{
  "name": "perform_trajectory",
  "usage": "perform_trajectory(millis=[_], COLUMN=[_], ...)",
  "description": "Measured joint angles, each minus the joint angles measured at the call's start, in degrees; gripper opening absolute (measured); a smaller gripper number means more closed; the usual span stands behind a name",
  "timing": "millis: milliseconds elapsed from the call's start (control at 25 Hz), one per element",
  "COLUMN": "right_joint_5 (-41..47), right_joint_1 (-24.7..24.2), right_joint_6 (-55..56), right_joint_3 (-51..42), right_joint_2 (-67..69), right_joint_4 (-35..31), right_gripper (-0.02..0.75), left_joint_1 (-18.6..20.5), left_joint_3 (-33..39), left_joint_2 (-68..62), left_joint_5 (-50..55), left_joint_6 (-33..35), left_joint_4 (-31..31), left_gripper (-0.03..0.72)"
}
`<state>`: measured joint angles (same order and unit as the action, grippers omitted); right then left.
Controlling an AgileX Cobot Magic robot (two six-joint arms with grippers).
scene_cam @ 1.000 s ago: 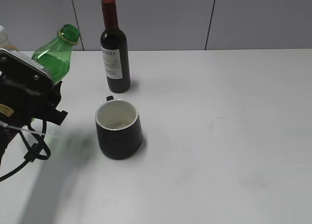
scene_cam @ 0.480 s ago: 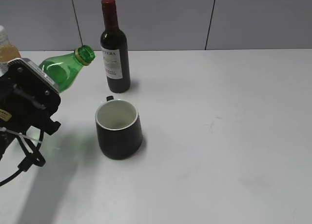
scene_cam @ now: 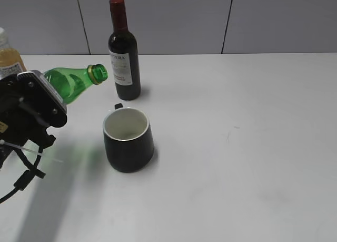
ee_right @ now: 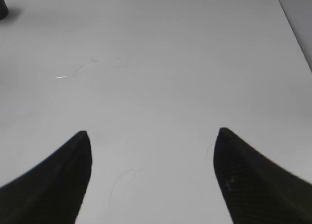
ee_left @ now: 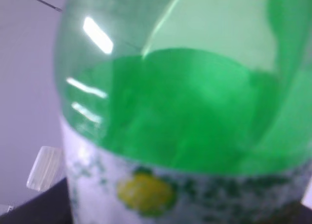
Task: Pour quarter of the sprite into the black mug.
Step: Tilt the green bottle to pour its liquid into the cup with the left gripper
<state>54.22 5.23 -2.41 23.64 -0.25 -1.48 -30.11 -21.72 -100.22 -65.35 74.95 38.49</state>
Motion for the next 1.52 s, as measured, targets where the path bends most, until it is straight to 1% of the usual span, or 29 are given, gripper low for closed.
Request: perform_trajectory(millis=[560,760,880,1320,1520], right_joint_5=[0.00,0.00,0.00,0.00,0.00], right_joint_1=[0.00,0.00,0.00,0.00,0.00], right_joint_6=[0.00,0.00,0.00,0.00,0.00], right_joint_3=[0.00,0.00,0.00,0.00,0.00], right_joint_2=[0.00,0.00,0.00,0.00,0.00], right_joint_4=[0.00,0.00,0.00,0.00,0.00], right_gripper=[0.591,0.591,0.591,0.591,0.590], left_joint_1=[0.00,0.00,0.00,0.00,0.00], left_joint_3=[0.00,0.00,0.00,0.00,0.00], left_joint_2=[0.00,0.00,0.00,0.00,0.00], left_joint_5=[-0.25,-0.25,-0.25,-0.25,-0.25], left_joint_6=[9.23,11.06,13.32,17.11,20.87], left_joint_4=[1.16,1.23,1.23,1.72,2.99], left_gripper=[0.472,0.468,0.468,0.468,0.468])
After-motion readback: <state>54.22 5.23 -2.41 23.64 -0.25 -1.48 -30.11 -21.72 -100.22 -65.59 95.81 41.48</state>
